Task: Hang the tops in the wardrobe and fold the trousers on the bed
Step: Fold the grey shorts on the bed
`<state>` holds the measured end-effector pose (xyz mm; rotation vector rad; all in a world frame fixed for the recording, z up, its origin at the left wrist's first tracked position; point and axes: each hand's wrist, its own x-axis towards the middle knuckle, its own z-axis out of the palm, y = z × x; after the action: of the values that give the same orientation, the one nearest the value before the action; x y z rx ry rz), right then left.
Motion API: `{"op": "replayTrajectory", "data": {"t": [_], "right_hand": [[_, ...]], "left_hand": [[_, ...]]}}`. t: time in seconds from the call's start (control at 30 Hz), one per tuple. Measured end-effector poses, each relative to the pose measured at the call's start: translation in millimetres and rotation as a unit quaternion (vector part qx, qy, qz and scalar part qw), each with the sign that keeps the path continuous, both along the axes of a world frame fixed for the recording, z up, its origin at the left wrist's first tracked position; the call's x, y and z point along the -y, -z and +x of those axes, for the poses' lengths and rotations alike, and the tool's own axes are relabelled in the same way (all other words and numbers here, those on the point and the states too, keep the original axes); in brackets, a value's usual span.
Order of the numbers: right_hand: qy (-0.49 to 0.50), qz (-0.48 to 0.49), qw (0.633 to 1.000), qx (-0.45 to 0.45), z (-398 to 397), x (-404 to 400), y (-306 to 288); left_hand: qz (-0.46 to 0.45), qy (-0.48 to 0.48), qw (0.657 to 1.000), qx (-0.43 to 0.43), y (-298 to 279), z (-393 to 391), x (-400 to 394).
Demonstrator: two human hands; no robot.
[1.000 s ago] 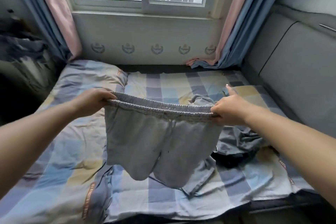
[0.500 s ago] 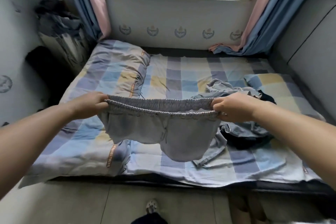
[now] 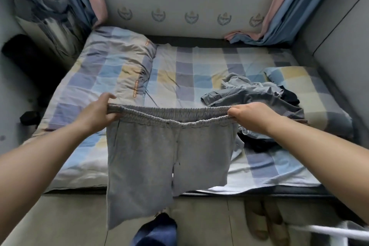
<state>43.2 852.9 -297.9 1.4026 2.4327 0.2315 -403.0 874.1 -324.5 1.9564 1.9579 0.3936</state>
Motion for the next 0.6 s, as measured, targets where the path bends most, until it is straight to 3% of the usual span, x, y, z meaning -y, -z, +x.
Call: {"op": "replayTrajectory", "data": {"t": [0.23, 0.33, 0.47, 0.6], "right_hand": [[0.127, -0.102, 0.985, -0.062, -5, -83, 84], [0.122, -0.132, 0.983, -0.036, -9, -119, 127], [0.147, -0.164, 0.975, -0.001, -13, -185, 198], [0.250, -0.184, 0.950, -0.033, -19, -262, 280]], "left_hand": [[-0.078, -0.059, 0.995, -0.028, 92, 12, -89], [-0.130, -0.117, 0.983, 0.056, 138, 21, -127], [-0.173, -0.221, 0.932, 0.229, 217, 33, -190], [-0.155, -0.238, 0.937, 0.203, 293, 37, -258]]}}
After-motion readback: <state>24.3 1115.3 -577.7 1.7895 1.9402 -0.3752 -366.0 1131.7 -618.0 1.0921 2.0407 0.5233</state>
